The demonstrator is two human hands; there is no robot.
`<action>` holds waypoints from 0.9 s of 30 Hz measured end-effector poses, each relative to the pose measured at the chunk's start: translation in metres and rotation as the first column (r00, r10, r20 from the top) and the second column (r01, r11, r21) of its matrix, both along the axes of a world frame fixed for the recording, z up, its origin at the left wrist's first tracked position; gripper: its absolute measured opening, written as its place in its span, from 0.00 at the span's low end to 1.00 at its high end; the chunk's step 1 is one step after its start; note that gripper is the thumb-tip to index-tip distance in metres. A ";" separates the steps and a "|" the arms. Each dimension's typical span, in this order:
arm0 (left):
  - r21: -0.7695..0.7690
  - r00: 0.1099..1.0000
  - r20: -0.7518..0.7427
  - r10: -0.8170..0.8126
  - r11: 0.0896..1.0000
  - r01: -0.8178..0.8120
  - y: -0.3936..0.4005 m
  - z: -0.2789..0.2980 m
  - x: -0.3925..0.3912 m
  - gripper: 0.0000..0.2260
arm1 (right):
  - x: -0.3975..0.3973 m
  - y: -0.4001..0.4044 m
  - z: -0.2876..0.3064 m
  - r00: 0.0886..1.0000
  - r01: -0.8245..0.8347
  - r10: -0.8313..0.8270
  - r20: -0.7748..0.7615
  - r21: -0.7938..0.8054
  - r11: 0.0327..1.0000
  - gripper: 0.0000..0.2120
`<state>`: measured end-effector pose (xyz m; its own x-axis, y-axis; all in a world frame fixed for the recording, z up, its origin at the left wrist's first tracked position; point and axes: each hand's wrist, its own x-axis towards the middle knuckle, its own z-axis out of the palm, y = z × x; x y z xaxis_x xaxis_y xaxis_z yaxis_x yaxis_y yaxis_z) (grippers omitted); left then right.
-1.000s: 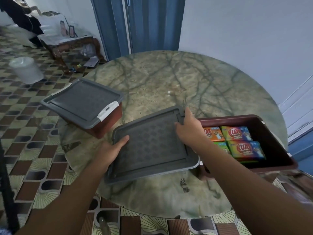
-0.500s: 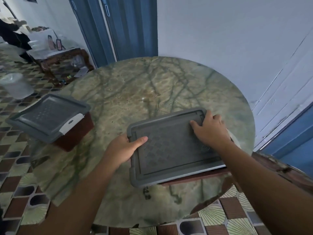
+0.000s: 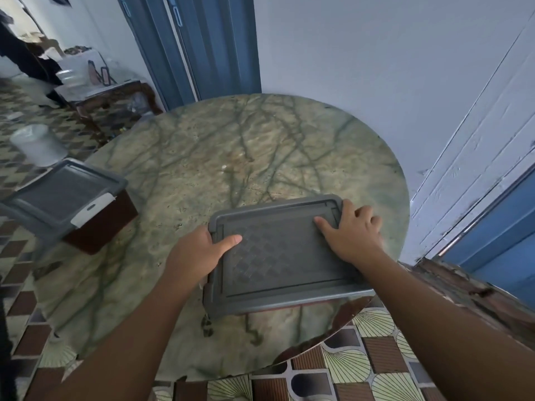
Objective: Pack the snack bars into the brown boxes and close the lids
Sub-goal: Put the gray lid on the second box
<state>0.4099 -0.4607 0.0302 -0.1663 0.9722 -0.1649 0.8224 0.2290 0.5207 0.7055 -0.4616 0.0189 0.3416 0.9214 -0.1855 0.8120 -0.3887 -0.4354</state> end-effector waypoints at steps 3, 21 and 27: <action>0.047 0.999 0.003 0.044 0.998 -0.044 0.003 -0.008 -0.004 0.27 | 0.001 0.007 -0.005 0.991 -0.040 0.033 -0.129 -0.052 0.998 0.39; -0.191 0.666 0.703 0.251 0.968 -0.164 -0.008 -0.030 -0.001 0.17 | 0.001 0.007 -0.015 0.964 0.004 -0.016 -0.267 -0.047 0.999 0.43; -0.134 0.696 0.692 0.193 0.981 -0.139 -0.011 -0.027 -0.017 0.14 | -0.019 0.003 -0.010 0.970 0.002 -0.015 -0.241 -0.053 0.999 0.40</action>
<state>0.3928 -0.4713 0.0036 -0.1351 0.9222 -0.3622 0.1738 0.3820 0.9077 0.6867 -0.4583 0.0088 0.2883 0.9055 -0.3113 0.6824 -0.4224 -0.5966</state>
